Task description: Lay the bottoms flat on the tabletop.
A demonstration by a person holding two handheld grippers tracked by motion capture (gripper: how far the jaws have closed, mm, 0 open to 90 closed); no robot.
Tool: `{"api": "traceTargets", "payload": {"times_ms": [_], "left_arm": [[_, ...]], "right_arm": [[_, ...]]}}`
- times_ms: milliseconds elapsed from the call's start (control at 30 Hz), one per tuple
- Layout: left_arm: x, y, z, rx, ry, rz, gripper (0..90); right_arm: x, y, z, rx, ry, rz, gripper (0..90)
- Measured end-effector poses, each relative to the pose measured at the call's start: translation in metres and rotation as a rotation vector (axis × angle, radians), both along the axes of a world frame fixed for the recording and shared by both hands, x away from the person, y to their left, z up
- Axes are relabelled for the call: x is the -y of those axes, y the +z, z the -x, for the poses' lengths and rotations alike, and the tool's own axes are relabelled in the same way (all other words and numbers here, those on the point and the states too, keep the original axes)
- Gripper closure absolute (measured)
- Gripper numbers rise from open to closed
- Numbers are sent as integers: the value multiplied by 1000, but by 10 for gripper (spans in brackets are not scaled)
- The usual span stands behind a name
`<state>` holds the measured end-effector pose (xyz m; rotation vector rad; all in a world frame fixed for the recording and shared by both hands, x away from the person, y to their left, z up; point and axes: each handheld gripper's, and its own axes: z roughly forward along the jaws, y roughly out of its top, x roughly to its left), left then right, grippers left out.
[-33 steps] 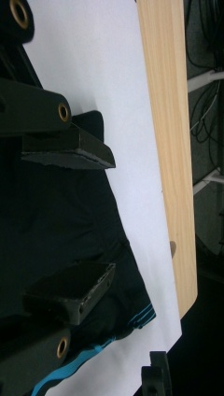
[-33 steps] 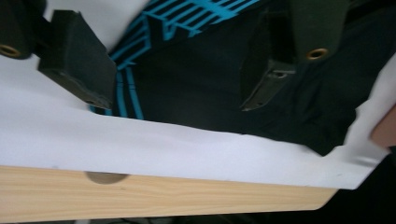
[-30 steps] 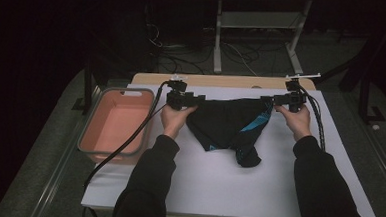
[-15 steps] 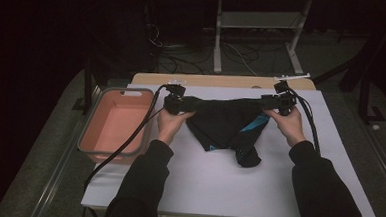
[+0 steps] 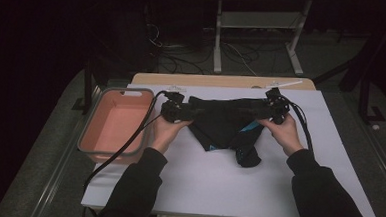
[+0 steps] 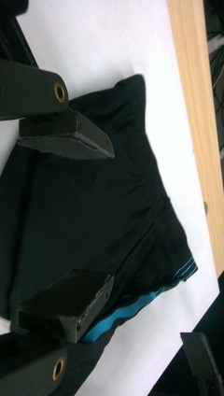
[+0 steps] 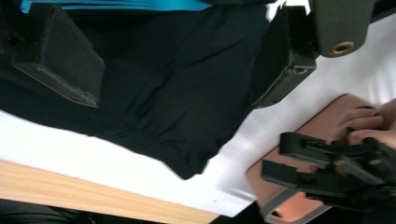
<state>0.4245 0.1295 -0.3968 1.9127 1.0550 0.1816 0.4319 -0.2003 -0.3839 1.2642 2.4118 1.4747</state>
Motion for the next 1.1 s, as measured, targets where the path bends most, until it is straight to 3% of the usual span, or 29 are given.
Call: {"api": "traceTargets", "payload": {"times_ms": [333, 667, 833, 1033, 1100], "left_arm": [[15, -14, 24, -3, -92, -49, 341], [30, -32, 36, -40, -164, -82, 341], [32, -35, 45, -44, -209, -141, 340], [39, -41, 56, -55, -267, -173, 344], [41, -45, 57, -61, -276, -199, 359]], "right_arm": [[-16, -13, 29, -37, 94, 29, 176], [-26, -29, 42, -70, 137, 72, 177], [-31, -31, 47, -91, 186, 134, 181], [-37, -31, 61, -81, 231, 254, 192], [-38, -31, 65, -63, 239, 319, 215]]}}
